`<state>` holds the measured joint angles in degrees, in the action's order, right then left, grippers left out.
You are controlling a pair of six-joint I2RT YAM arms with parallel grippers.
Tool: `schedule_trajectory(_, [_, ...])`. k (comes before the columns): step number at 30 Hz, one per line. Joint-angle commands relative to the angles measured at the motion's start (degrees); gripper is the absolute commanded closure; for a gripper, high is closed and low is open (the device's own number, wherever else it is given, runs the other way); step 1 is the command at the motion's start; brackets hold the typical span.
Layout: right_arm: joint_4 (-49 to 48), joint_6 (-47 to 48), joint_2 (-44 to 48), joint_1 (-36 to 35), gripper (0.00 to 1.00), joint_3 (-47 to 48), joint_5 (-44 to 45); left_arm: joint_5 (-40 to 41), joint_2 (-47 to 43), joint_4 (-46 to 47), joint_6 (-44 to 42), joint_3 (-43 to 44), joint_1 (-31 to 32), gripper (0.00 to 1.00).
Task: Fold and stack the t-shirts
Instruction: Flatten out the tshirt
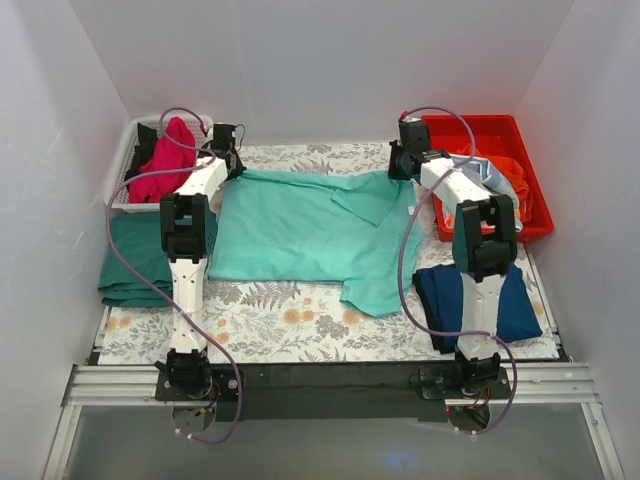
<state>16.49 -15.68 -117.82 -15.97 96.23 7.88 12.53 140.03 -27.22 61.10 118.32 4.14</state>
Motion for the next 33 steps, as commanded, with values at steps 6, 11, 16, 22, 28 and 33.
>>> schedule_trajectory(6, [2.4, 1.88, -8.13, 1.82, 0.45, 18.13, -3.4, -4.97, 3.41, 0.42, 0.34, 9.91, -2.38, 1.0])
schedule_trajectory(11, [3.19, 0.92, -2.34, 1.11, 0.43, 7.94, -4.79, -5.94, 3.06, 1.12, 0.42, 8.68, -2.82, 1.0])
schedule_trajectory(16, [4.6, -2.51, -2.32, -0.46, 0.48, 1.52, -12.53, -7.61, 3.32, 1.12, 0.95, 8.68, -3.35, 1.0])
schedule_trajectory(22, [5.13, -6.02, -4.43, -3.1, 0.51, -1.13, -15.08, -8.49, 3.15, 1.12, 1.39, 8.07, -3.44, 1.0])
schedule_trajectory(28, [6.88, -8.22, -6.72, -3.28, 0.52, -0.43, -15.71, -8.84, 2.8, 1.12, 1.56, 7.36, -3.53, 1.0])
schedule_trajectory(33, [10.57, -7.96, -6.98, -3.28, 0.53, 0.1, -10.7, -8.84, 2.71, 1.21, 1.74, 7.01, -3.53, 1.0])
